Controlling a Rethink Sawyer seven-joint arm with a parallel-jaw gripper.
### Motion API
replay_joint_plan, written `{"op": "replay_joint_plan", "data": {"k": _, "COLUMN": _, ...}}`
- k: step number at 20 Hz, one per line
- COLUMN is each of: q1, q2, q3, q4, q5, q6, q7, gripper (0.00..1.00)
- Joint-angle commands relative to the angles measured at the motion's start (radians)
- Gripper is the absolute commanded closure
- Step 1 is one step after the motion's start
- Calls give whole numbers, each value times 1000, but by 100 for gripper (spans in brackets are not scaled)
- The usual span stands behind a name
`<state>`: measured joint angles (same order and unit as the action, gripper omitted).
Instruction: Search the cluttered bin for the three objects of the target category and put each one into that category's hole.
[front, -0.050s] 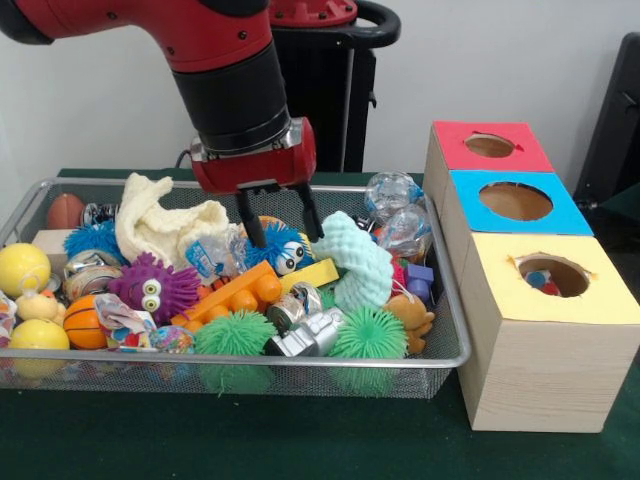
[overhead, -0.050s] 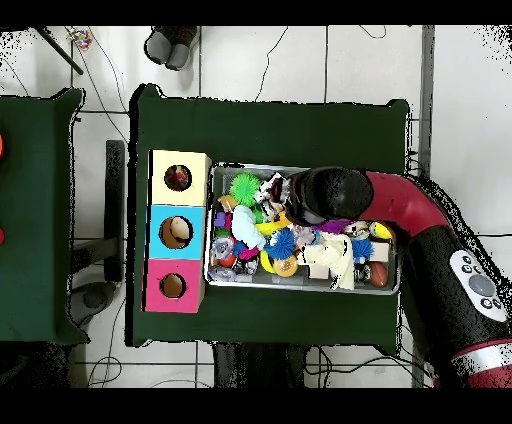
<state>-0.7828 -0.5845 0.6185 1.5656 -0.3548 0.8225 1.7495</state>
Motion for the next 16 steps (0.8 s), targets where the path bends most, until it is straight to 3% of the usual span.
{"op": "replay_joint_plan", "data": {"k": 1, "q1": -37, "q2": 81, "q3": 54, "q4": -118, "q5": -54, "q6": 158, "q7": -322, "gripper": 0}}
{"op": "replay_joint_plan", "data": {"k": 11, "q1": -16, "q2": 150, "q3": 38, "q4": -312, "q5": -102, "q6": 251, "q7": -357, "gripper": 0}}
{"op": "replay_joint_plan", "data": {"k": 16, "q1": 2, "q2": 177, "q3": 34, "q4": -347, "q5": -131, "q6": 223, "q7": -327, "gripper": 0}}
